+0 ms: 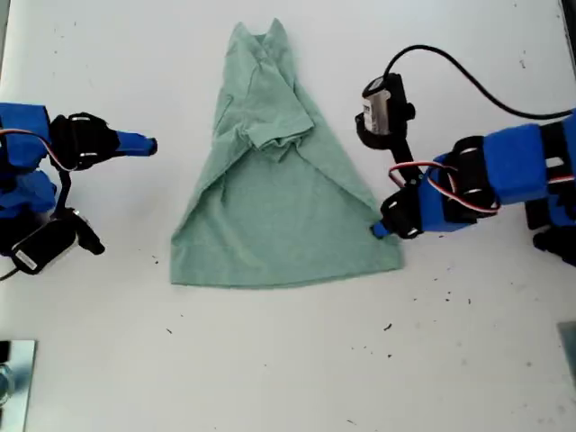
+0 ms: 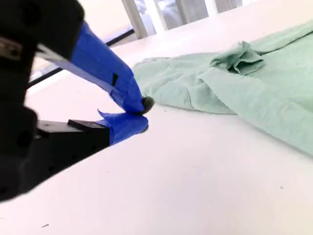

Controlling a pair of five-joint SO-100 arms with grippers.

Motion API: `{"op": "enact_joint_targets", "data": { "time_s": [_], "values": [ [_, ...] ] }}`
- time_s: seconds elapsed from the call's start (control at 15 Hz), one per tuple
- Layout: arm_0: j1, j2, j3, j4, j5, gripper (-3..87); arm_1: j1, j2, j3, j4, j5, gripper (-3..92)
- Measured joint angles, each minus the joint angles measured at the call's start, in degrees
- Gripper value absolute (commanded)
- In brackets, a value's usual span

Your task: Fold t shirt

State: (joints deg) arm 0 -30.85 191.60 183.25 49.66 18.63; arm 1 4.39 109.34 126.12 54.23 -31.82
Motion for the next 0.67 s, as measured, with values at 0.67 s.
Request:
{"op": "enact_joint_targets", "data": {
  "time_s": [0.67],
  "values": [
    [0.00, 0.00, 0.00, 0.00, 0.00, -0.1, -2.02, -6.68, -39.02, 41.75, -7.38, -1.5]
  ]
}}
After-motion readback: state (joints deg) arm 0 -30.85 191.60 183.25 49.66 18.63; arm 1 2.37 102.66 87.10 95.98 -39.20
